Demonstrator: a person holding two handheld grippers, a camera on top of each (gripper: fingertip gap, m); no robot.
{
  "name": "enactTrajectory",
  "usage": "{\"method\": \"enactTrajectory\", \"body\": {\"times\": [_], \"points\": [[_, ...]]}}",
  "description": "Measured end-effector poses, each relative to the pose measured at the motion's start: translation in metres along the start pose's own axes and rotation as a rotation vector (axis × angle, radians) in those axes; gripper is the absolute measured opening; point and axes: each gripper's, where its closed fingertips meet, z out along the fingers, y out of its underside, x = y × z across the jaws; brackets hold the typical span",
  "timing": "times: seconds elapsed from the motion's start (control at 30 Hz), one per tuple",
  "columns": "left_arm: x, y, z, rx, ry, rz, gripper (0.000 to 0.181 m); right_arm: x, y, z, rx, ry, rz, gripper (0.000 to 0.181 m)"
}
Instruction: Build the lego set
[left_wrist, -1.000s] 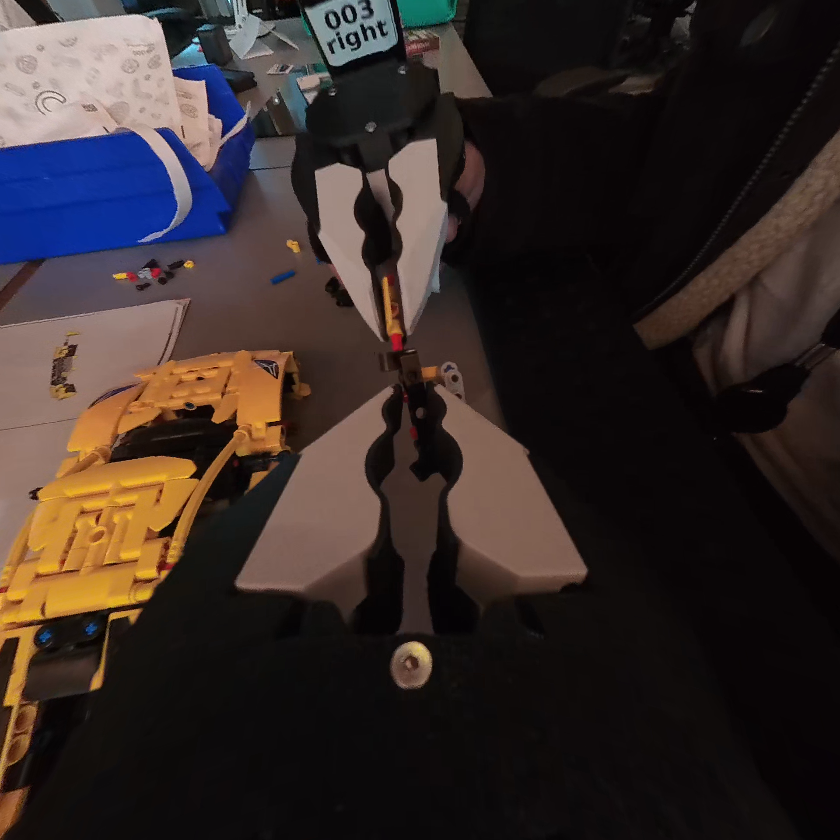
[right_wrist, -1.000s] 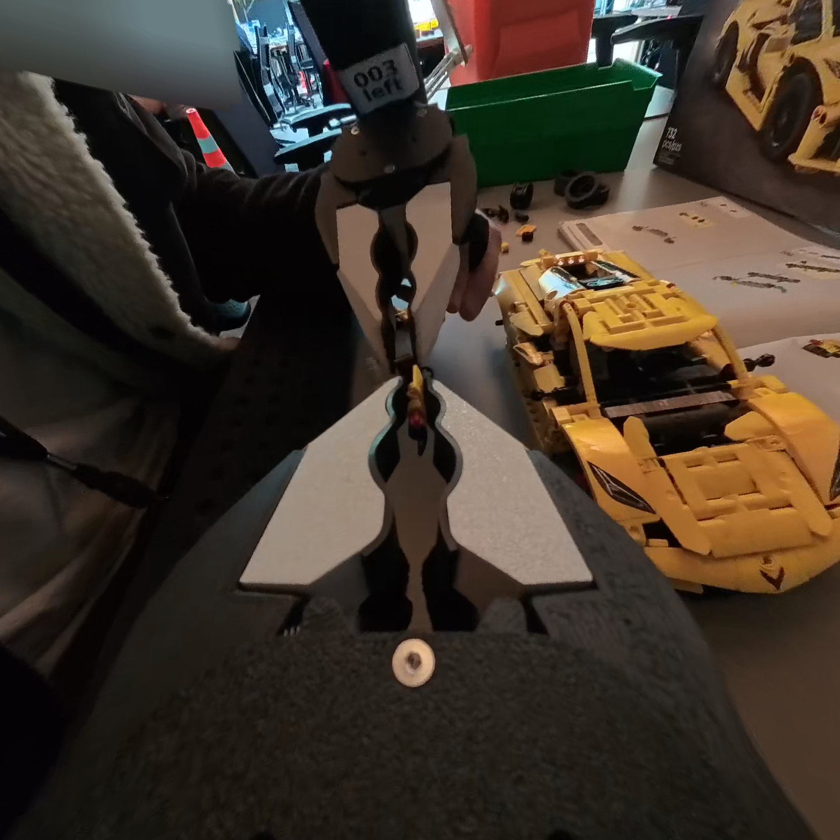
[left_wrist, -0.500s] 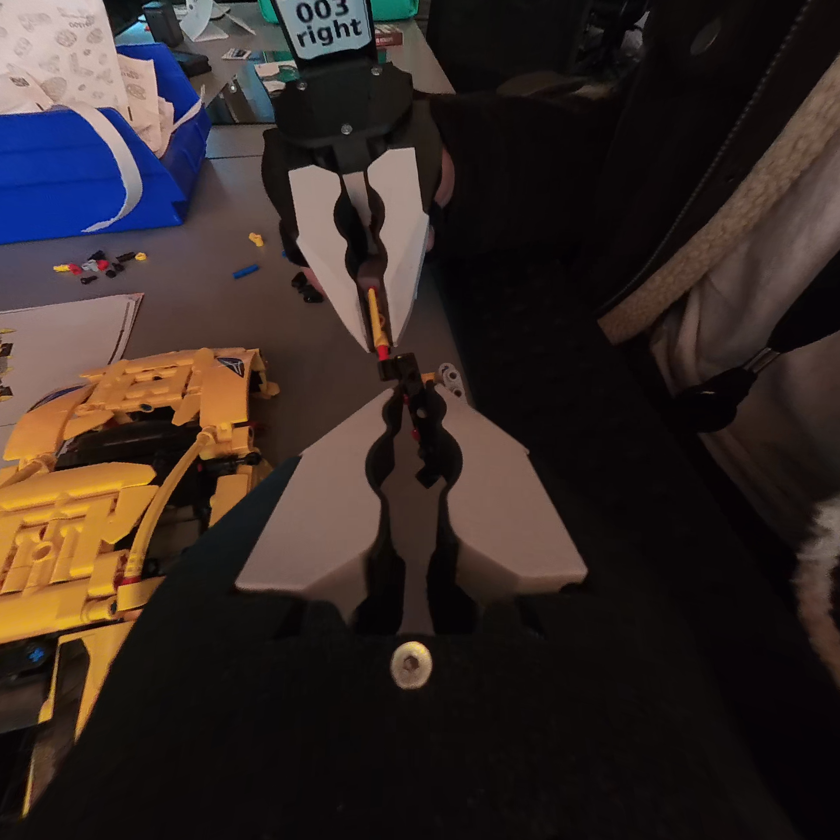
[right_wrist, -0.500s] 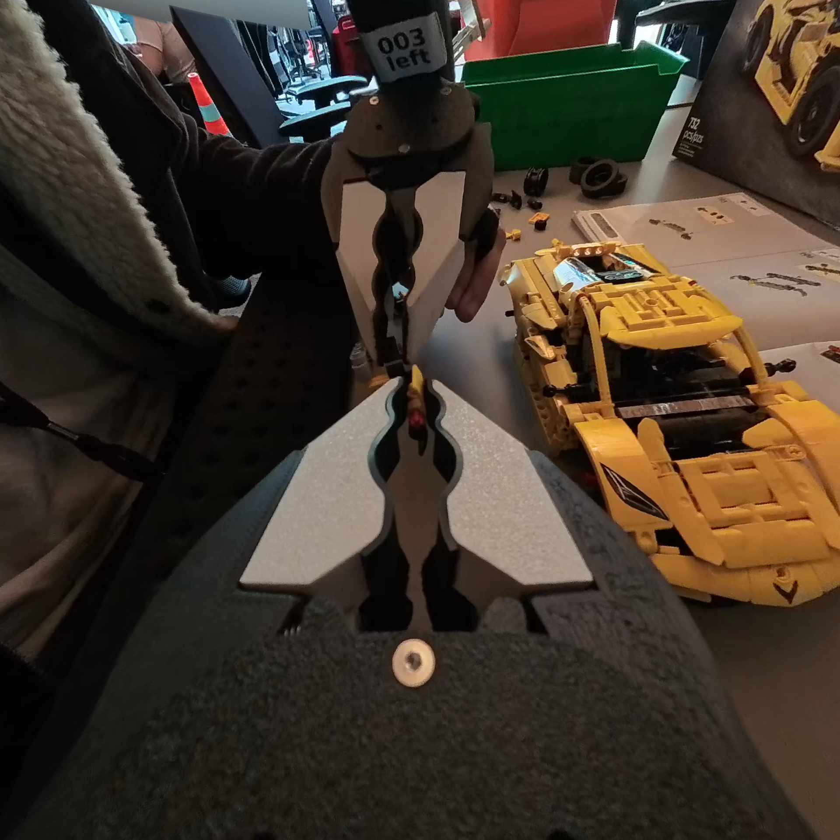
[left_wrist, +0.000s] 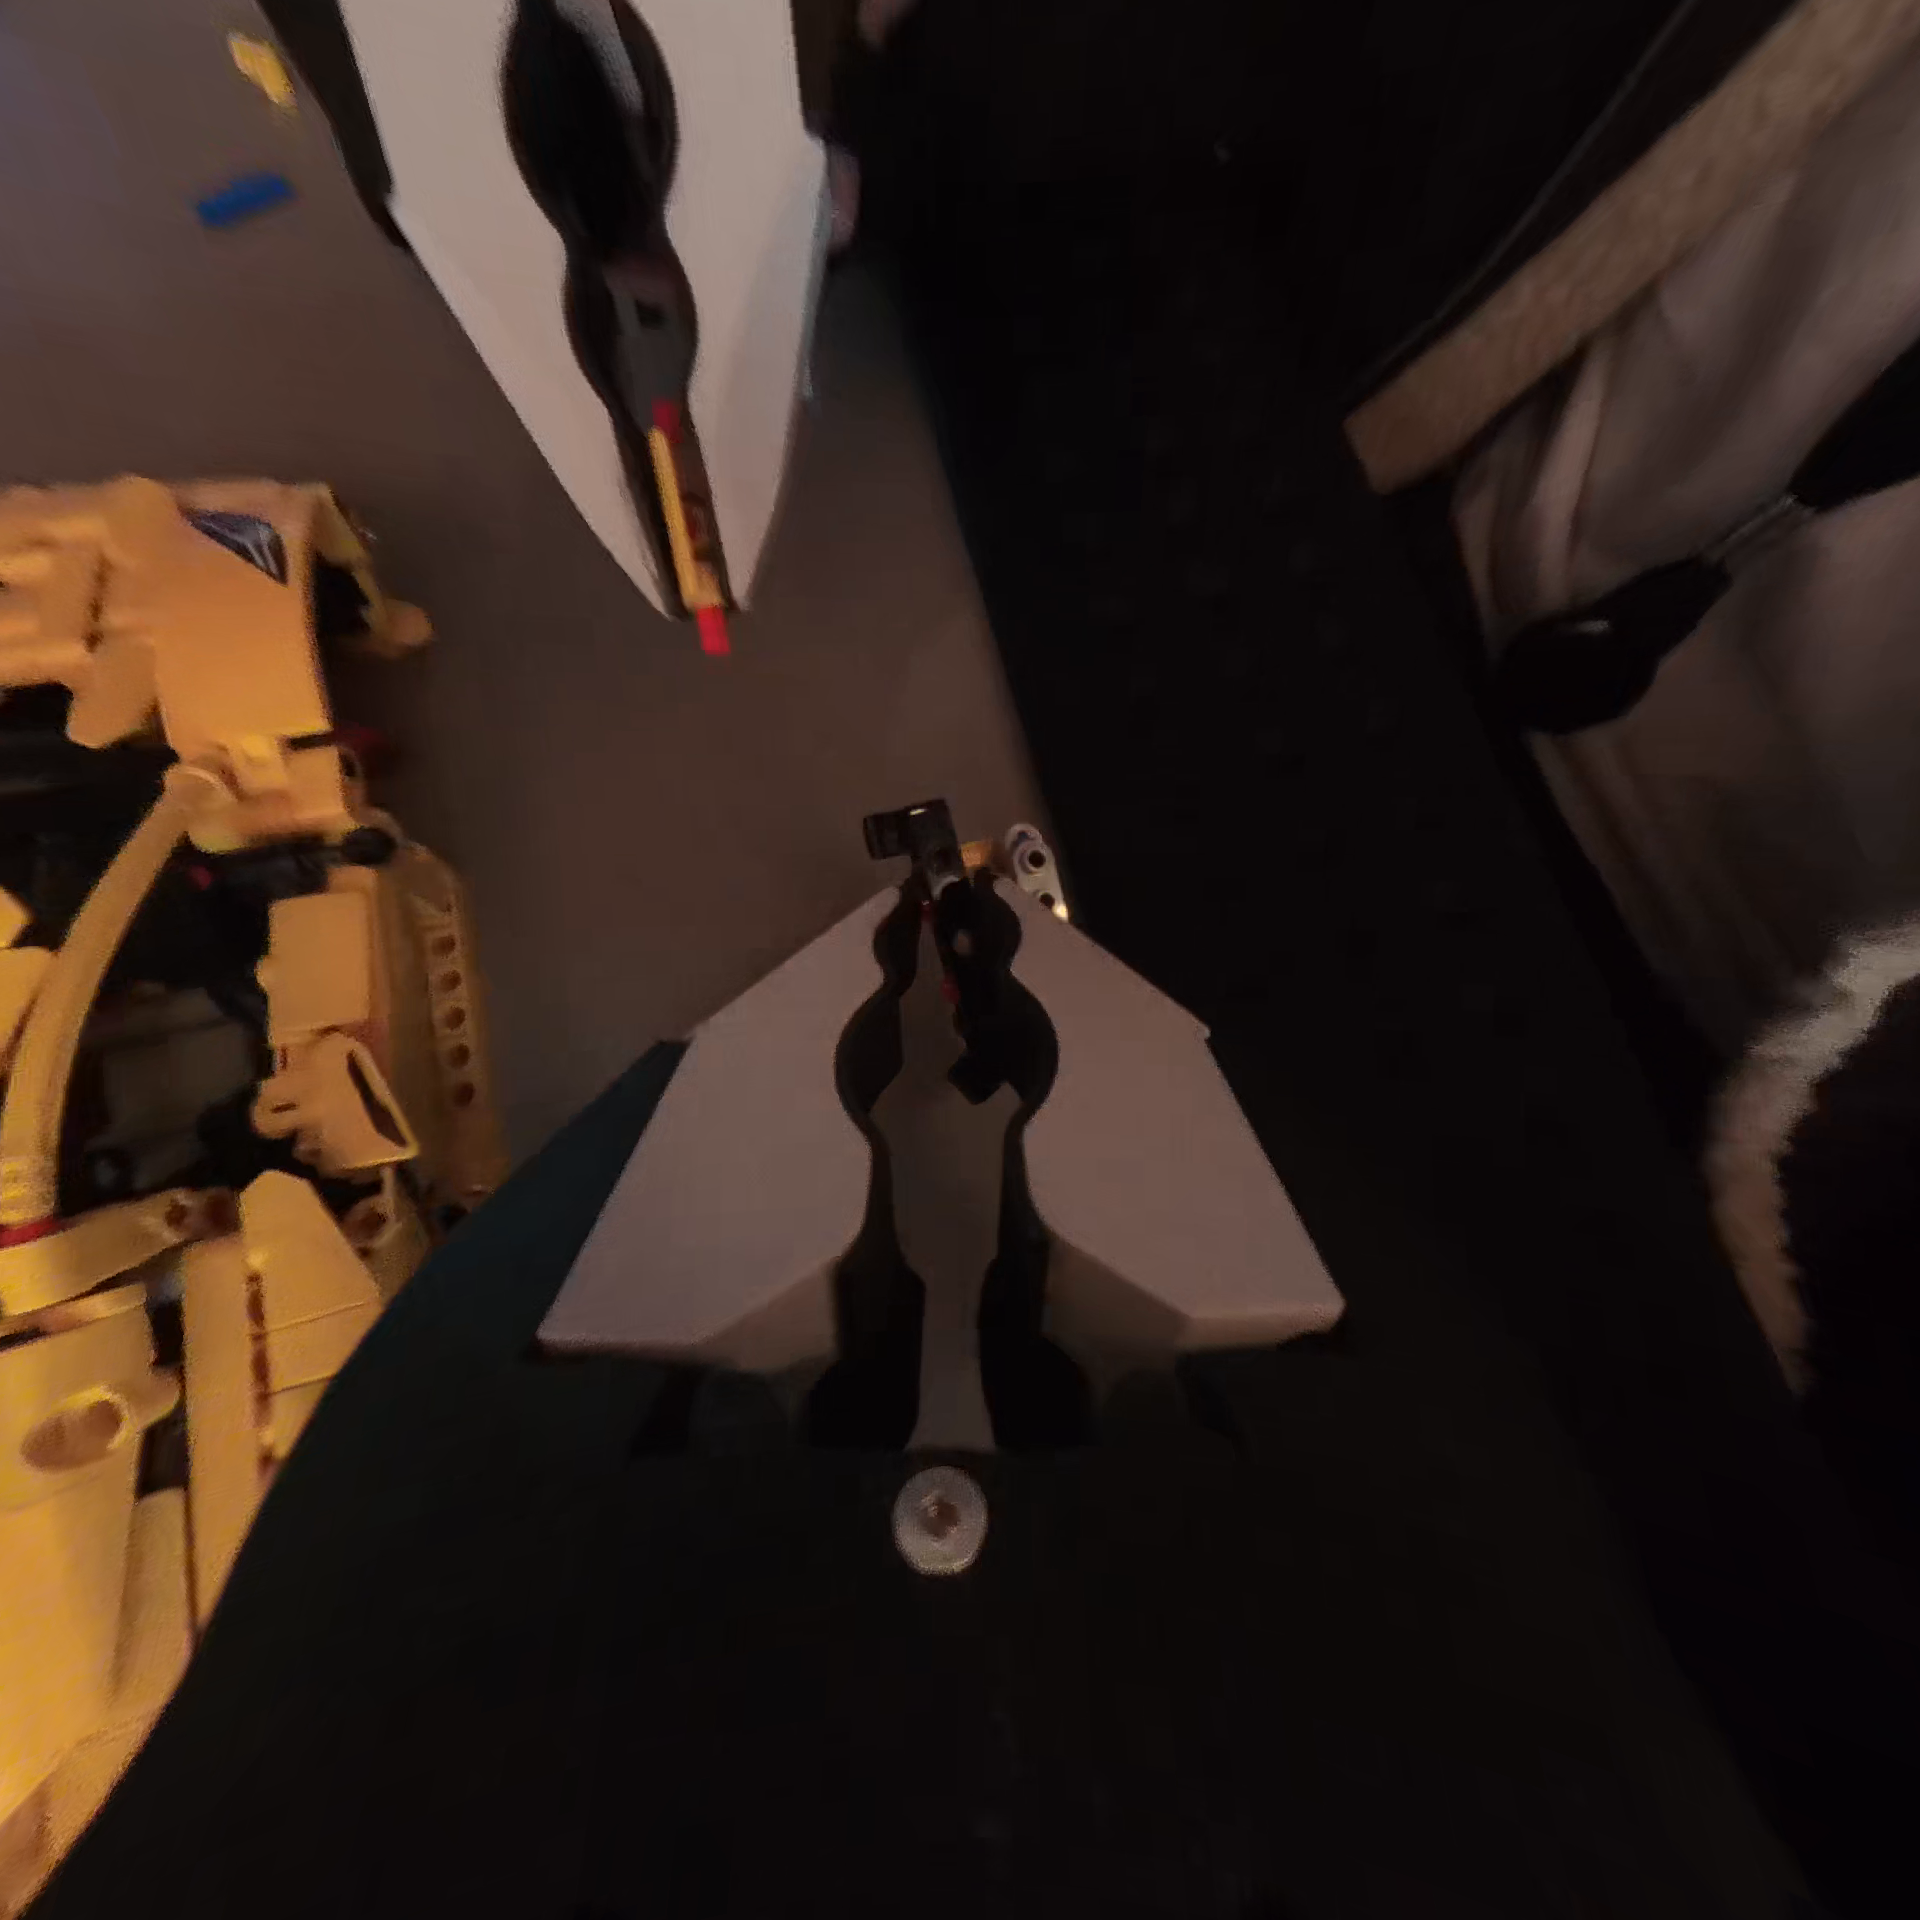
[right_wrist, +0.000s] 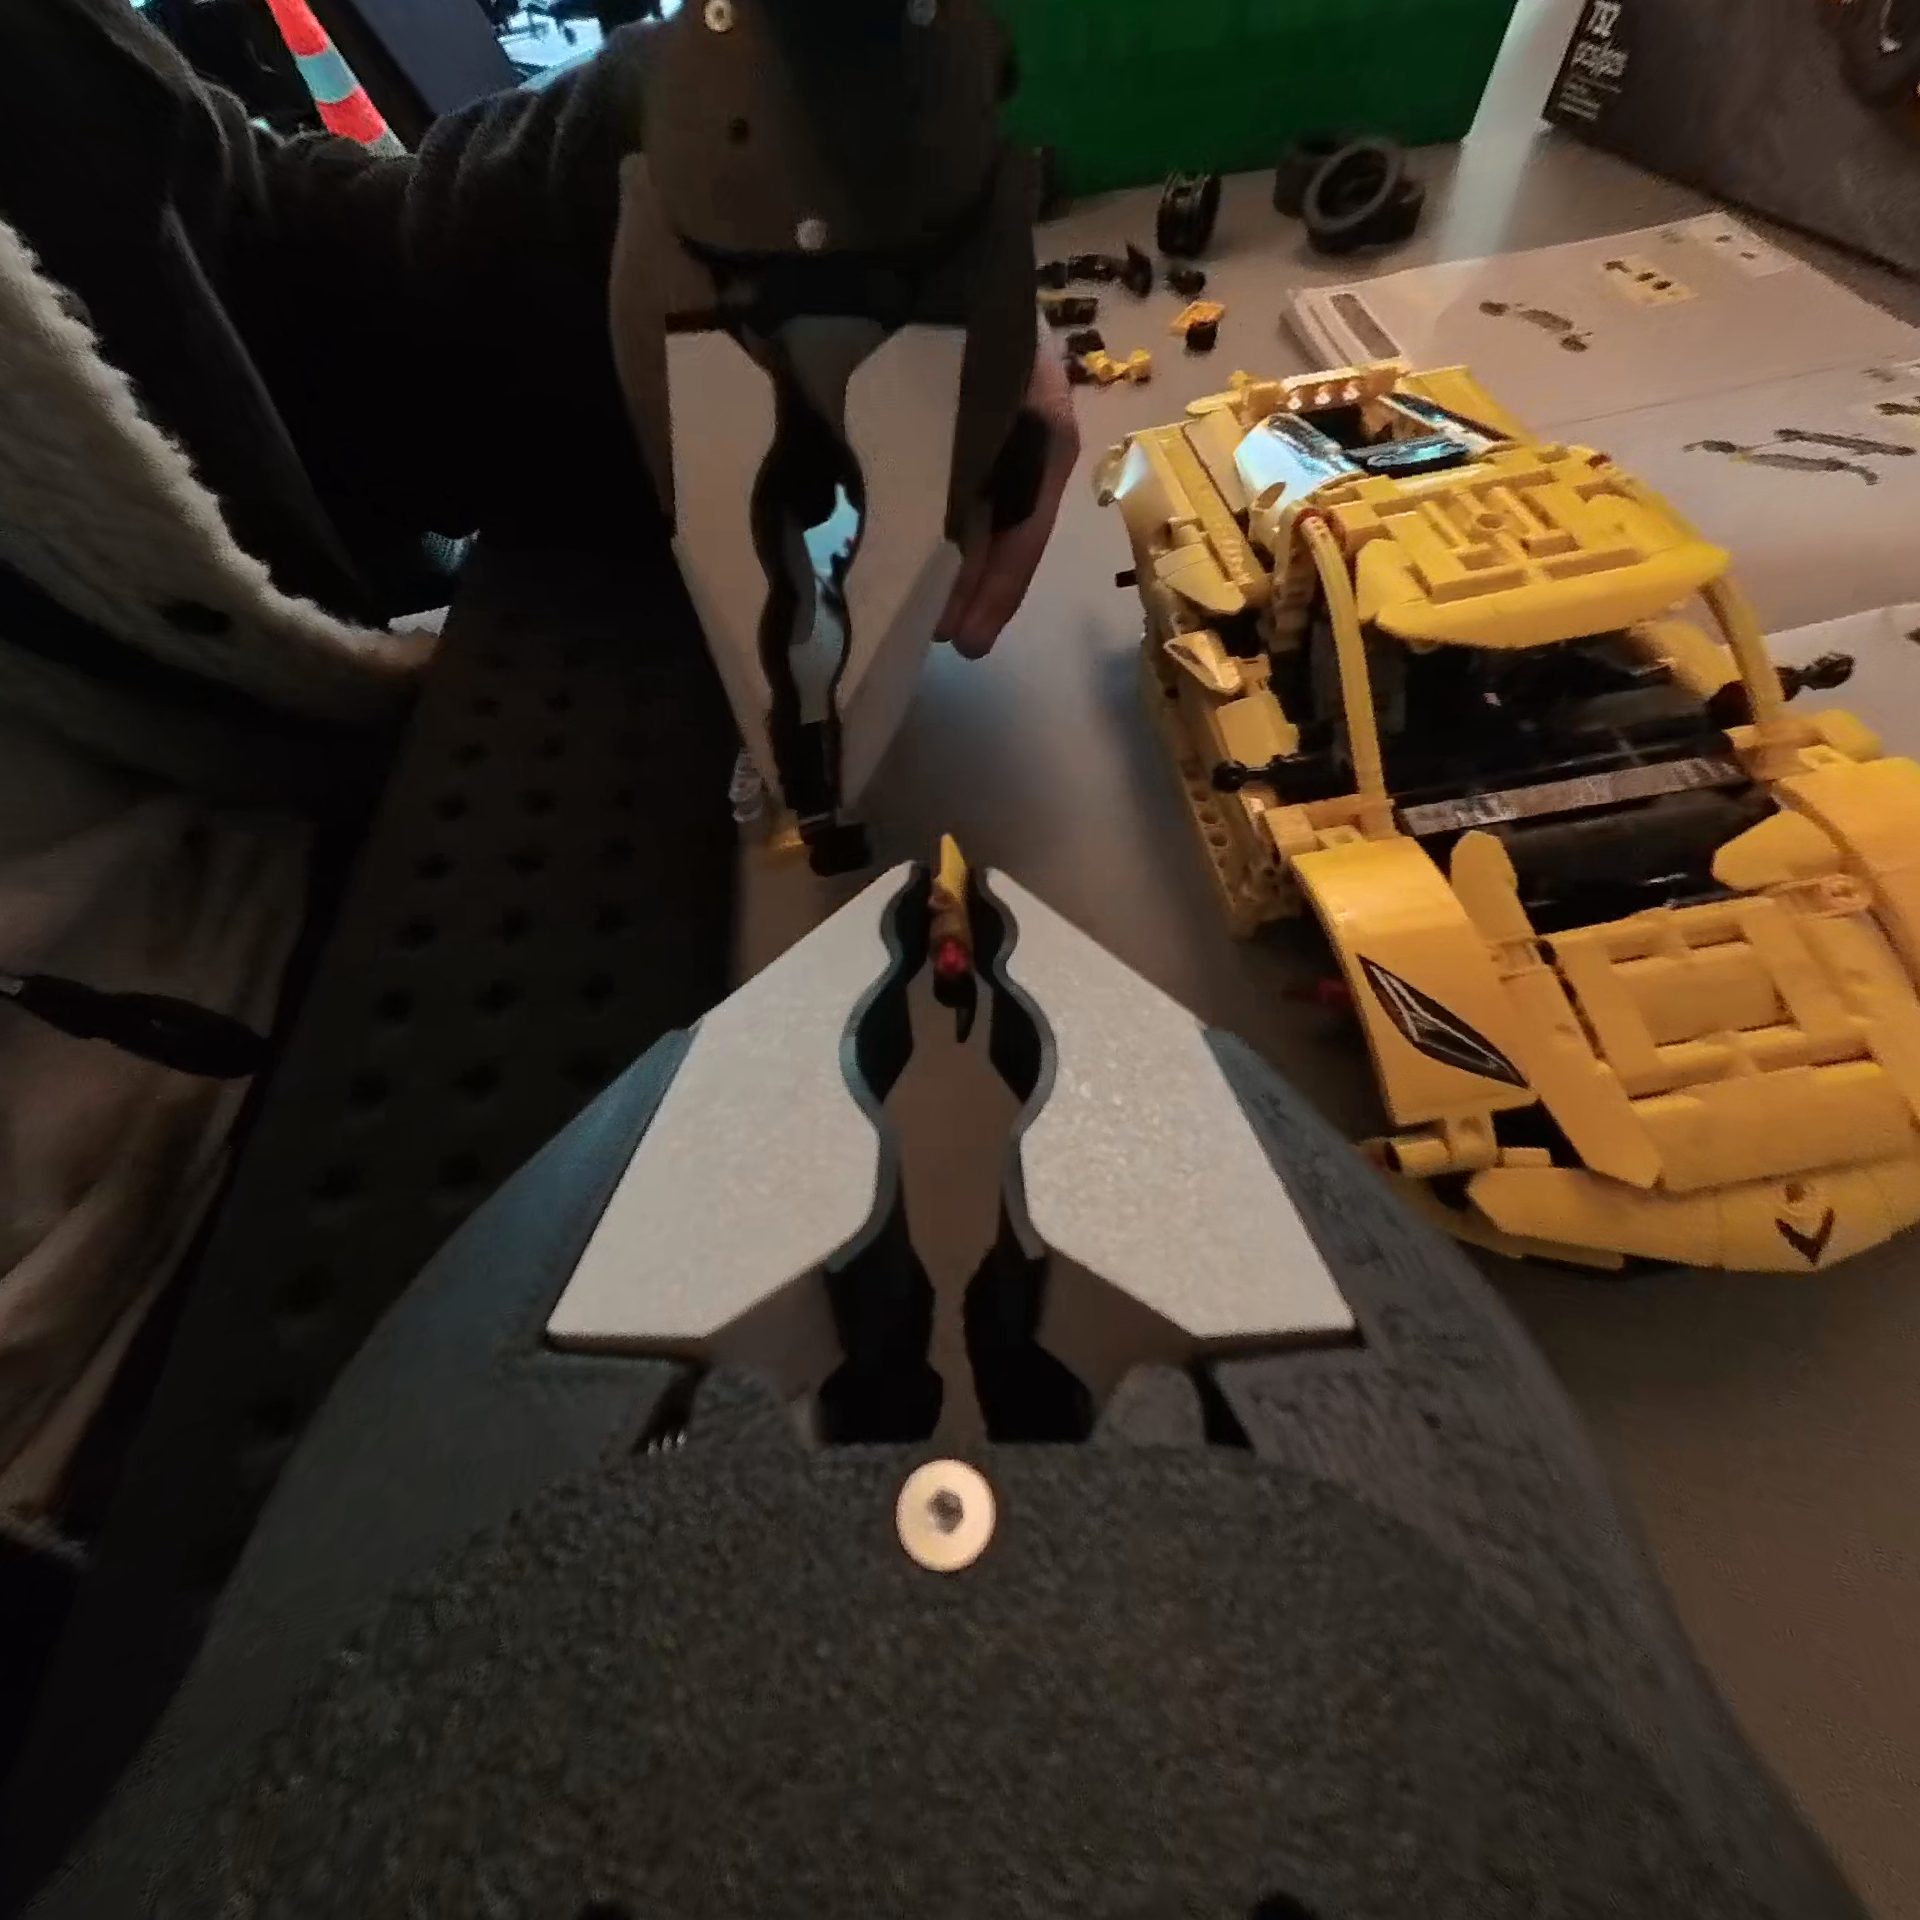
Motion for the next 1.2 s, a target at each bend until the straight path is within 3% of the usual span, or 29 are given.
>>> {"method": "enactTrajectory", "body": {"times": [0.17,0.33,0.53,0.63,0.73,1.03,1.2], "points": [[-0.002,0.015,0.011,-0.118,-0.031,0.007,0.015,0.001,0.001,0.001,-0.006,0.011,0.004,0.006],[-0.006,0.013,0.006,-0.073,-0.045,-0.077,0.025,0.003,0.000,-0.001,0.005,0.019,0.010,0.006],[-0.019,-0.003,-0.015,0.072,-0.204,-0.189,0.025,0.003,-0.003,-0.003,0.018,0.028,0.011,0.006],[-0.015,0.004,0.001,-0.009,-0.213,-0.134,0.024,0.003,-0.005,-0.003,0.025,0.027,0.014,0.006],[-0.010,0.001,0.012,-0.043,-0.123,-0.224,0.024,0.003,-0.006,-0.004,0.030,0.029,0.017,0.006],[-0.013,0.007,0.016,-0.384,-0.152,-0.230,0.016,0.003,-0.008,-0.006,0.044,0.025,0.021,0.006],[-0.006,0.008,0.020,-0.452,-0.105,-0.219,0.017,0.002,-0.010,-0.009,0.056,0.024,0.021,0.006]]}}
